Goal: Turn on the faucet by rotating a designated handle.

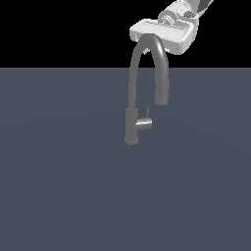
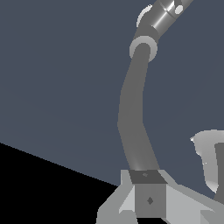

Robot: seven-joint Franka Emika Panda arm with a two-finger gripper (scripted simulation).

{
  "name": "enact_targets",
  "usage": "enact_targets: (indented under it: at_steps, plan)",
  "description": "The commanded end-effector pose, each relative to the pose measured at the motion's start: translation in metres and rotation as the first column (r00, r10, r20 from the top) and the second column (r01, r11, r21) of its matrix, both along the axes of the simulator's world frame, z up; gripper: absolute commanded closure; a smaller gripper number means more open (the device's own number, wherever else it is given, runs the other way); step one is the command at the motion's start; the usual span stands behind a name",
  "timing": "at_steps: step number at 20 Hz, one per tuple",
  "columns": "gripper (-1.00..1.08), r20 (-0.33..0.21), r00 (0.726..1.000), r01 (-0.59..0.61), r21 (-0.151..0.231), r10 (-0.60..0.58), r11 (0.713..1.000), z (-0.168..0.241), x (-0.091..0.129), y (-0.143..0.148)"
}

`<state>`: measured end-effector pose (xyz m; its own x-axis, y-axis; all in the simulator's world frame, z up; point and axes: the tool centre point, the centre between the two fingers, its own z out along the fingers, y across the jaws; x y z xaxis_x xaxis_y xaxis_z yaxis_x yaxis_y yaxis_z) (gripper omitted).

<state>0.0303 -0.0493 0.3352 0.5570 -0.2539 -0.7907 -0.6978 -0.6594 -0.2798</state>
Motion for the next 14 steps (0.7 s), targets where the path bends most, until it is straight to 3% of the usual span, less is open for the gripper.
enact_targets:
  at_steps: [1, 8, 14]
  plan:
    - [1.08, -0.040, 0.999, 0.031, 0.031, -0.030, 0.999, -0.013, 0.008, -0.004]
    - [1.08, -0.159, 0.981, 0.126, 0.109, -0.108, 0.986, -0.052, 0.029, -0.014]
    - [1.08, -0.269, 0.948, 0.219, 0.168, -0.169, 0.961, -0.089, 0.043, -0.021]
